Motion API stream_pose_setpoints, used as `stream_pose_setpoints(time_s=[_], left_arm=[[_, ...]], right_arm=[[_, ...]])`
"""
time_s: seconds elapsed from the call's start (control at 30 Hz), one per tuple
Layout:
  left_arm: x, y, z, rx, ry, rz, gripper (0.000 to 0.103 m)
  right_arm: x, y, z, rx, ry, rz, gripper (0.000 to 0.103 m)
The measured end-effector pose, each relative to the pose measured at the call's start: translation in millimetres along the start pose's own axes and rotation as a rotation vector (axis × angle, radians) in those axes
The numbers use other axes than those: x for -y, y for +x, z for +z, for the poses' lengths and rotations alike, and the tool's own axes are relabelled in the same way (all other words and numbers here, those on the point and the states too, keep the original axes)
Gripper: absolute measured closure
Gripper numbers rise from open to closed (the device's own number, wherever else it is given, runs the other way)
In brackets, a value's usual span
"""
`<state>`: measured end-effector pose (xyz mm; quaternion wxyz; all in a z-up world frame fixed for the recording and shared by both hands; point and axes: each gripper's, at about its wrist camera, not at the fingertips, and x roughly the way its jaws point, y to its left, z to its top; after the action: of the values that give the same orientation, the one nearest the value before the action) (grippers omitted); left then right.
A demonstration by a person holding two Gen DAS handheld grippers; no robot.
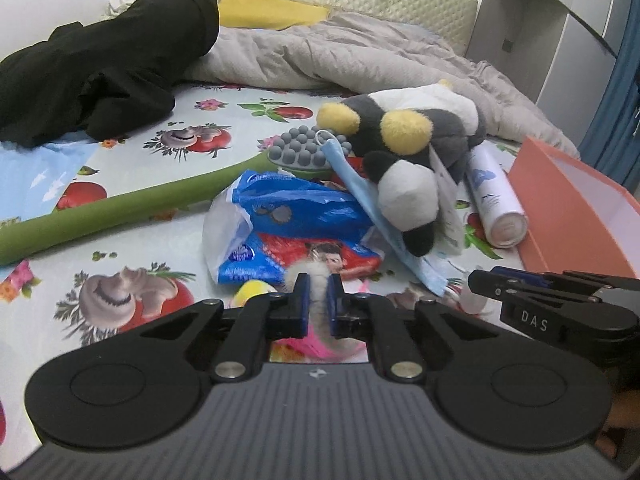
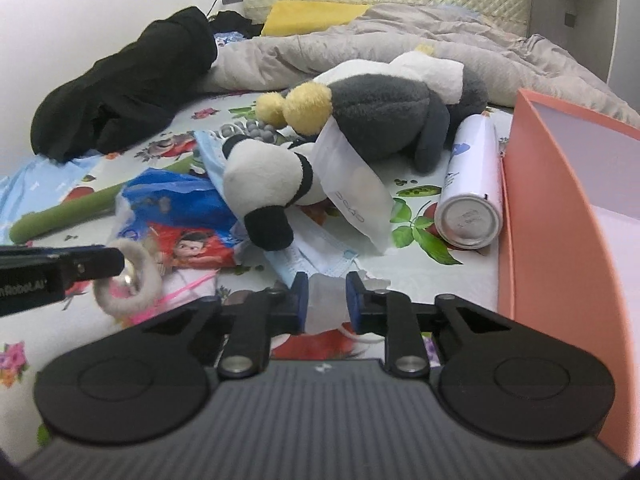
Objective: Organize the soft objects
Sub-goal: 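Grasp the white fluffy ring with the left gripper while the right gripper grasps the clear plastic piece, then lift both held items and carry them toward the open pink box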
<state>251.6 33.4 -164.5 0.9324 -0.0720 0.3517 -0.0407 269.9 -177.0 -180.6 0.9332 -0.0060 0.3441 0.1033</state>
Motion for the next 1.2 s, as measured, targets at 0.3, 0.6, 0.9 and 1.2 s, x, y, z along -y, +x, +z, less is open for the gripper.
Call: stream_pose_setpoints(time_s=[0.3, 0.6, 0.9, 1.2], left_arm=[[12, -35, -17, -0.011, -0.041, -0.038, 0.093], [20, -56, -45, -0.053, -0.080, -0.075, 0.093], [8, -49, -63, -0.123, -0.089, -0.069, 0.050], [1, -41, -71, -0.143, -0.073, -0.079, 0.035]], right_arm=[[3, -40, -10, -0.006, 0.039, 0.029, 0.092], [8, -73, -34, -0.069, 0.081, 0.045, 0.098], [2, -73, -41, -0.055, 0.054, -0.031, 0.058], [-8, -19, -38, -0.086, 0.014, -0.086, 0.054]])
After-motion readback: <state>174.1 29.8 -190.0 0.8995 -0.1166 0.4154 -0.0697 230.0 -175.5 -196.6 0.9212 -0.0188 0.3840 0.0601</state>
